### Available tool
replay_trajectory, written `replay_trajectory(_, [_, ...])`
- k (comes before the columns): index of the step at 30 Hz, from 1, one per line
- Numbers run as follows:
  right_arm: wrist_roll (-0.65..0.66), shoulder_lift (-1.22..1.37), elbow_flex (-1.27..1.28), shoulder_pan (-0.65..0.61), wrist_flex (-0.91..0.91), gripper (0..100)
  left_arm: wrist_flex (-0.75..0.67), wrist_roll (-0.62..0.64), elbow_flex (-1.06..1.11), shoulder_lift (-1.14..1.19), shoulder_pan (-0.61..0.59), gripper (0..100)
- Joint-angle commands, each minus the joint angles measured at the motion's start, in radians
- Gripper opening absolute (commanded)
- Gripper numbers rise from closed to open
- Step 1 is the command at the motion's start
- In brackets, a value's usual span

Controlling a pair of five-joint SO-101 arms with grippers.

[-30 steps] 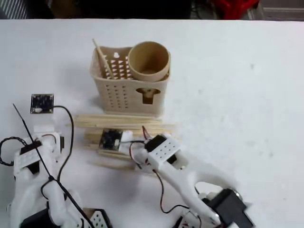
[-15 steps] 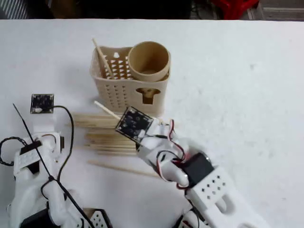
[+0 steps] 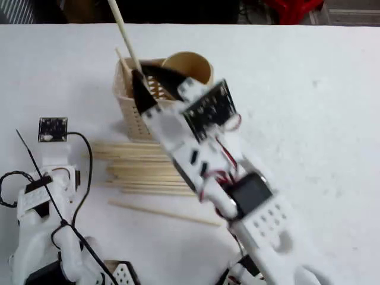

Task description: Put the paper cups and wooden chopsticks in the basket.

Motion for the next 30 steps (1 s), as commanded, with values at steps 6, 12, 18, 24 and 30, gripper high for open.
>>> replay_trajectory(6, [-0.011,0.401,-0.331,0.03,-0.156,2.0,-0.018,-0.011,-0.003,-0.002,-0.005,13])
replay_trajectory(12, [-0.018,0.519,-0.384,0.061,-0.104,9.5,-0.018,-0.011,-0.003,-0.002,-0.005,13])
replay_trajectory(18, [-0.018,0.518,-0.387,0.065,-0.035,13.2,-0.018,-0.011,-0.003,-0.002,-0.005,13])
replay_trajectory(24, [-0.012,0.443,-0.358,0.067,0.338,14.7,-0.018,-0.011,-0.003,-0.002,-0.005,13])
replay_trajectory(30, [0.118,0.254,-0.348,0.033,0.825,15.2,-0.018,-0.011,-0.003,-0.002,-0.005,13])
